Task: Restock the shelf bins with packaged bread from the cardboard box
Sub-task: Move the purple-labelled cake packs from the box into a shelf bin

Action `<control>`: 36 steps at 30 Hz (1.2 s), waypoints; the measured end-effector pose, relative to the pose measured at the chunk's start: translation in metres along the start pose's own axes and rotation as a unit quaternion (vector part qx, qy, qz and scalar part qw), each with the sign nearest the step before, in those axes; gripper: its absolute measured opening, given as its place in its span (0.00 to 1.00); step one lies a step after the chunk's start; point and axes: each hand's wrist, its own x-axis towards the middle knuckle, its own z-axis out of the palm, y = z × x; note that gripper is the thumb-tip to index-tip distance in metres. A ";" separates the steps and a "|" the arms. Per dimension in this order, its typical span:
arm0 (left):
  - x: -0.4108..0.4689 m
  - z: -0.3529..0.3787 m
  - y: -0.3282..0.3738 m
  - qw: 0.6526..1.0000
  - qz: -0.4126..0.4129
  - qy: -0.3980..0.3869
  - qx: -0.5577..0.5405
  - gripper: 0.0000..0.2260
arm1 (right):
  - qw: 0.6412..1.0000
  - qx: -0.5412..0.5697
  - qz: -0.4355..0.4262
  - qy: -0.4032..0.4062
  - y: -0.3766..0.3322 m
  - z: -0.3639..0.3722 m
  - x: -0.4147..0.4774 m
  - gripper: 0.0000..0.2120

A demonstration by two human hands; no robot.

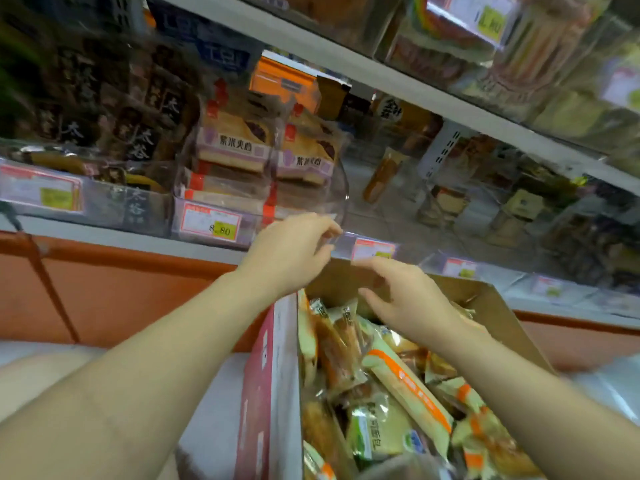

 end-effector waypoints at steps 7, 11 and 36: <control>-0.038 0.028 0.027 0.997 0.023 -0.074 0.028 0.13 | 0.977 -0.005 0.028 -0.210 0.025 -0.005 -0.070 0.14; -0.050 0.042 0.035 0.991 0.052 -0.114 0.043 0.13 | 0.954 0.038 0.024 -0.296 0.024 -0.006 -0.102 0.12; -0.036 0.033 0.040 0.972 0.033 -0.171 -0.159 0.11 | 0.979 0.127 0.099 -0.128 0.011 -0.089 -0.060 0.04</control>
